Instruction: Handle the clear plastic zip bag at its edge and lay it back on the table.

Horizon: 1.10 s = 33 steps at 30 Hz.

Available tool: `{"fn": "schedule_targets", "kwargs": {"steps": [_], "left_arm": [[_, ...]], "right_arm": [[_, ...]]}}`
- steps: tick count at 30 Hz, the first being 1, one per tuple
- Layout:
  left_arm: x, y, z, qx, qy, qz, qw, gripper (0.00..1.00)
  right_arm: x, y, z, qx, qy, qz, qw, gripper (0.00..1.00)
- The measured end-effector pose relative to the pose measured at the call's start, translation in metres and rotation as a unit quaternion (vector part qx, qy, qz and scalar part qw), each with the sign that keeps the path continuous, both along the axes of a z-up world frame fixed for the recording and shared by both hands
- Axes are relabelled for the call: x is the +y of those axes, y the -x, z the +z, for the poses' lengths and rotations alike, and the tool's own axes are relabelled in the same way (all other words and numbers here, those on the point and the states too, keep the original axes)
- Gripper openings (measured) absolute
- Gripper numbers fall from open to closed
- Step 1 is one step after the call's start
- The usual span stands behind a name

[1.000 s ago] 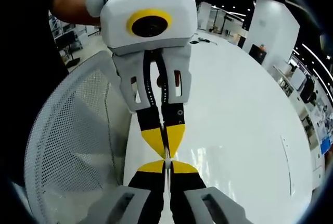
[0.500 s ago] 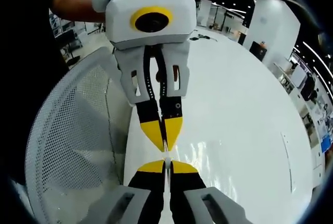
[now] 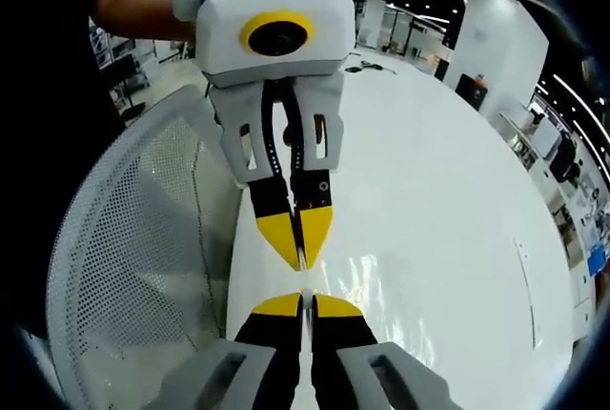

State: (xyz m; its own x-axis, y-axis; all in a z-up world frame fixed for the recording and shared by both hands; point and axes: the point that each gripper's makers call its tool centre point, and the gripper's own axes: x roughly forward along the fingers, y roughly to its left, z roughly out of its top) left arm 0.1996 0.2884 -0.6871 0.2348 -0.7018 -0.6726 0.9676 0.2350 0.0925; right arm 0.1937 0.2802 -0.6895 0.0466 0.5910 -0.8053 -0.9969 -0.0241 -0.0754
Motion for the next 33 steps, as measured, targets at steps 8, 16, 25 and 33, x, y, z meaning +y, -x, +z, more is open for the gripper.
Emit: {"fn": "schedule_targets", "kwargs": {"steps": [8, 16, 25, 33], "left_arm": [[0.002, -0.001, -0.003, 0.005, 0.000, 0.002, 1.0000, 0.00], [0.005, -0.002, -0.005, 0.009, -0.001, 0.002, 1.0000, 0.00], [0.009, -0.008, 0.000, 0.018, -0.002, 0.003, 0.9998, 0.00], [0.016, -0.013, 0.011, 0.025, -0.010, -0.003, 0.9996, 0.00]], "right_arm": [[0.000, 0.001, 0.000, 0.003, 0.000, -0.002, 1.0000, 0.00], [-0.003, 0.000, -0.001, 0.002, 0.002, -0.003, 1.0000, 0.00], [0.000, -0.005, 0.004, 0.009, -0.001, -0.013, 0.9999, 0.00], [0.009, -0.008, 0.014, 0.026, -0.009, -0.035, 0.9990, 0.00]]}}
